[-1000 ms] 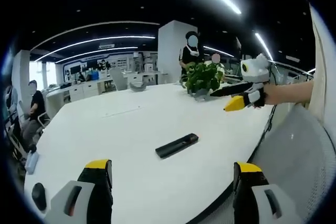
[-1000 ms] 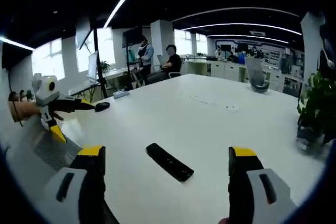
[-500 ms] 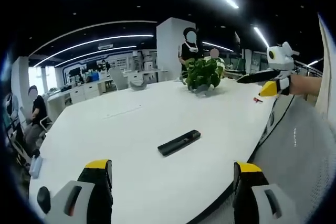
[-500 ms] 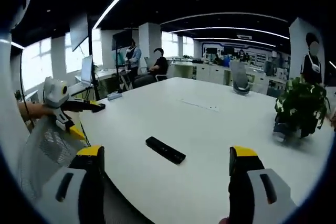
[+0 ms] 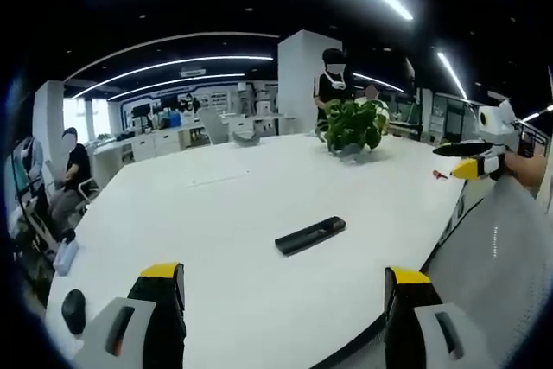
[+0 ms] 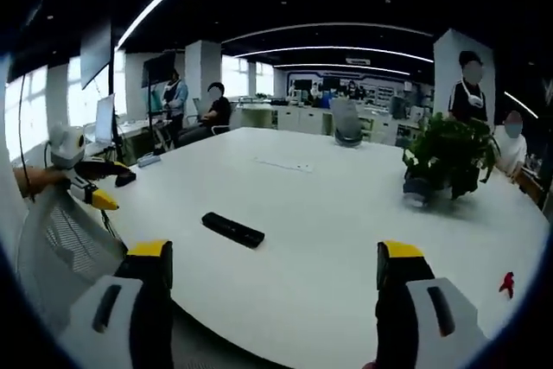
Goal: Press the specified remote control buttons in sequence, fully releasing each button before pressing the next.
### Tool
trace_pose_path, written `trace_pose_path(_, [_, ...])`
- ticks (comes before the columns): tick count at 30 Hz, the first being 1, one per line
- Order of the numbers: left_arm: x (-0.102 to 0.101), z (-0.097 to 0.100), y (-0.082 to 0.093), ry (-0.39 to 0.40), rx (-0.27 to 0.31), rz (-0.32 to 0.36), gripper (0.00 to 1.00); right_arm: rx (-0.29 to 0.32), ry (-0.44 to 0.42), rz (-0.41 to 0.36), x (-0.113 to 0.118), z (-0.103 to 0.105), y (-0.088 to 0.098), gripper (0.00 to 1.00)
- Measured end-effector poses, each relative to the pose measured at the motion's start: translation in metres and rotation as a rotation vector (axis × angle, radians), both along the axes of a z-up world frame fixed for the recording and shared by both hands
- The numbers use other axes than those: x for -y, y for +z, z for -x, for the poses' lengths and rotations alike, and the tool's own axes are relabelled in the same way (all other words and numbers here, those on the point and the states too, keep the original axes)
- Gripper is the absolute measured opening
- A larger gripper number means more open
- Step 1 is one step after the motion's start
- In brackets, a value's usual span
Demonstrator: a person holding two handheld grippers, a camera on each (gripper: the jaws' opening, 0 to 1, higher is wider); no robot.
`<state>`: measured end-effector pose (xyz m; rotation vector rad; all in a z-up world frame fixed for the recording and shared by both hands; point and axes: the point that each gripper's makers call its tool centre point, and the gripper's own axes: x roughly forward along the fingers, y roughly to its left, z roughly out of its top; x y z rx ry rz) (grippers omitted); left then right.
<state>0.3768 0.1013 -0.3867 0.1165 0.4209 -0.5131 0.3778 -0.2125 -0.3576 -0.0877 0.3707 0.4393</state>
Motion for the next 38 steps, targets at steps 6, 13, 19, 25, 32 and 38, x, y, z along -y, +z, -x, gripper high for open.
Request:
trace_pose_path(6, [0.002,0.001,-0.002,-0.011,-0.019,0.01,1.0,-0.003,0.029,0.069,-0.004,-0.003,-0.007,0.97])
trace_pose_path(13, [0.008,0.003,-0.002,-0.039,-0.023,0.018,1.0,-0.047,0.049,-0.005,-0.007,0.0,-0.015,0.95])
trace_pose_path(19, [0.01,0.002,0.0,-0.039,-0.015,0.035,1.0,-0.042,0.038,0.007,-0.002,-0.001,-0.016,0.93])
trace_pose_path(25, [0.011,0.002,-0.001,-0.04,-0.021,0.034,1.0,-0.037,0.024,0.0,0.001,-0.003,-0.016,0.93])
trace_pose_path(32, [-0.006,-0.003,0.003,0.06,0.003,0.043,0.97,-0.017,0.055,0.109,-0.001,-0.002,-0.018,0.9])
trace_pose_path(38, [-0.005,-0.003,0.005,0.061,0.012,0.041,0.97,-0.026,0.054,0.096,-0.001,-0.002,-0.019,0.93])
